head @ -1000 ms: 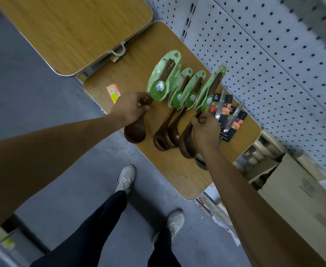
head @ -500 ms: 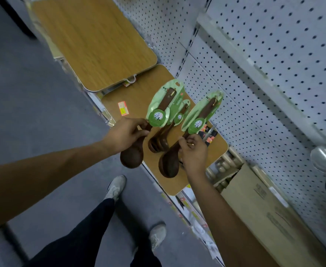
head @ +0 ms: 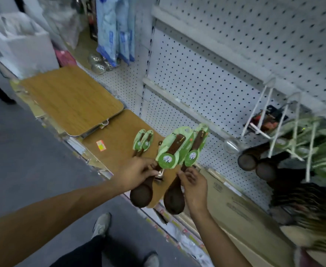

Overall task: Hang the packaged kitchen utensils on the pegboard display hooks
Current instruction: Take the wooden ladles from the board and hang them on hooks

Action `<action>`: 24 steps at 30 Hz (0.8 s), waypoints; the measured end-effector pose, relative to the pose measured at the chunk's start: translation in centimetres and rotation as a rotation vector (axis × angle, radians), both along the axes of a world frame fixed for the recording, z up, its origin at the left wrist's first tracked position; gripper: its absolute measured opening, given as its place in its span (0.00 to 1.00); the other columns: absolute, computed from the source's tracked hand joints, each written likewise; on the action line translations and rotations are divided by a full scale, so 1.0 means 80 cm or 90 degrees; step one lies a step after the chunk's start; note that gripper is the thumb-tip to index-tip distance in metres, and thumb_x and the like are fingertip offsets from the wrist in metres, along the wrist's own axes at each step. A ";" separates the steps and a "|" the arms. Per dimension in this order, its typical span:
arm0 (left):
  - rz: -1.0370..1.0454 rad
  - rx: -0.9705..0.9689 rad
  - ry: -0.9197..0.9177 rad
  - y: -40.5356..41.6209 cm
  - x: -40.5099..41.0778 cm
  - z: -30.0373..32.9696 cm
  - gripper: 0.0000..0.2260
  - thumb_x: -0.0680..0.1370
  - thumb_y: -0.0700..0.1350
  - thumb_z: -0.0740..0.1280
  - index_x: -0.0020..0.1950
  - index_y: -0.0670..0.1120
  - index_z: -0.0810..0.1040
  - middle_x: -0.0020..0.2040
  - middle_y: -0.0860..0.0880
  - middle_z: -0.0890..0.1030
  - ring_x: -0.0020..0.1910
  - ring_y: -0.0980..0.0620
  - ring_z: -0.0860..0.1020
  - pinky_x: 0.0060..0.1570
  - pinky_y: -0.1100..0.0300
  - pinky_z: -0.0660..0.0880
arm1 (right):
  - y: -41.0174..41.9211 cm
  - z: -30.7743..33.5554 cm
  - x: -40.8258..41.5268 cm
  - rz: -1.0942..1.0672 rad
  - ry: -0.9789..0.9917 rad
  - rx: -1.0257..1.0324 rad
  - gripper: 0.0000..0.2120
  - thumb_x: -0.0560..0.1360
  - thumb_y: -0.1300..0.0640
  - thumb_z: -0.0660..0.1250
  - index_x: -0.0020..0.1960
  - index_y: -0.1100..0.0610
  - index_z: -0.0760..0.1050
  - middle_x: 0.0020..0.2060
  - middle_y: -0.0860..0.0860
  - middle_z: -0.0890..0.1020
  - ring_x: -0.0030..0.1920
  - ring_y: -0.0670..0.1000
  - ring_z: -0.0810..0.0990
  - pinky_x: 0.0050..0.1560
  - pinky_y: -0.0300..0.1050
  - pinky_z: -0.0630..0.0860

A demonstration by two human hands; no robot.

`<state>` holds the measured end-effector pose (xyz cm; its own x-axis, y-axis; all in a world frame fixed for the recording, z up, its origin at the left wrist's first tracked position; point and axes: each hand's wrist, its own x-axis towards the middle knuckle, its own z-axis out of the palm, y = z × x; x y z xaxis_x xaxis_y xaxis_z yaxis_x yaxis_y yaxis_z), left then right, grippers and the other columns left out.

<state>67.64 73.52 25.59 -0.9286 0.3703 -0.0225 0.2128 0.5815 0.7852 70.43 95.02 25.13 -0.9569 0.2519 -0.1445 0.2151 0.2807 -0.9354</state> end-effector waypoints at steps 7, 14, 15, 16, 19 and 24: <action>-0.155 -0.022 0.058 0.079 0.034 0.059 0.07 0.77 0.51 0.71 0.49 0.49 0.81 0.40 0.64 0.76 0.39 0.70 0.74 0.39 0.74 0.66 | 0.069 0.066 0.072 -0.055 0.052 -0.014 0.05 0.75 0.65 0.70 0.42 0.58 0.79 0.35 0.51 0.82 0.38 0.49 0.80 0.43 0.45 0.76; -0.273 -0.026 0.121 0.156 0.055 0.102 0.05 0.77 0.51 0.71 0.49 0.51 0.82 0.42 0.66 0.78 0.41 0.76 0.73 0.40 0.77 0.66 | 0.139 0.103 0.129 -0.131 0.053 0.025 0.11 0.73 0.67 0.71 0.39 0.52 0.79 0.35 0.51 0.85 0.37 0.49 0.83 0.39 0.39 0.77; -0.285 -0.026 0.132 0.166 0.057 0.107 0.06 0.77 0.50 0.71 0.50 0.50 0.83 0.43 0.64 0.79 0.41 0.77 0.72 0.40 0.78 0.65 | 0.147 0.107 0.137 -0.137 0.054 0.026 0.12 0.73 0.68 0.71 0.39 0.52 0.79 0.34 0.51 0.84 0.36 0.48 0.83 0.38 0.38 0.76; -0.293 -0.026 0.135 0.174 0.059 0.109 0.06 0.77 0.50 0.71 0.50 0.49 0.83 0.42 0.65 0.78 0.41 0.76 0.71 0.40 0.78 0.65 | 0.154 0.111 0.144 -0.144 0.050 0.025 0.12 0.73 0.68 0.71 0.39 0.52 0.79 0.32 0.51 0.84 0.34 0.48 0.83 0.37 0.38 0.76; -0.306 -0.024 0.122 0.193 0.065 0.113 0.06 0.77 0.51 0.71 0.49 0.50 0.83 0.39 0.67 0.75 0.42 0.71 0.73 0.39 0.75 0.66 | 0.172 0.110 0.164 -0.161 0.030 0.045 0.15 0.71 0.69 0.73 0.38 0.49 0.80 0.32 0.49 0.84 0.34 0.47 0.82 0.39 0.41 0.77; -0.320 -0.044 0.091 0.212 0.075 0.105 0.05 0.76 0.53 0.71 0.48 0.54 0.83 0.40 0.64 0.78 0.42 0.68 0.75 0.39 0.73 0.67 | 0.189 0.095 0.193 -0.171 0.005 0.026 0.09 0.68 0.69 0.75 0.39 0.57 0.79 0.33 0.53 0.82 0.36 0.45 0.79 0.41 0.43 0.75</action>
<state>73.60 90.45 34.01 -0.6327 0.7726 0.0522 0.5812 0.4293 0.6913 85.86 110.14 32.70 -0.8560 0.5025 -0.1217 0.2795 0.2517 -0.9266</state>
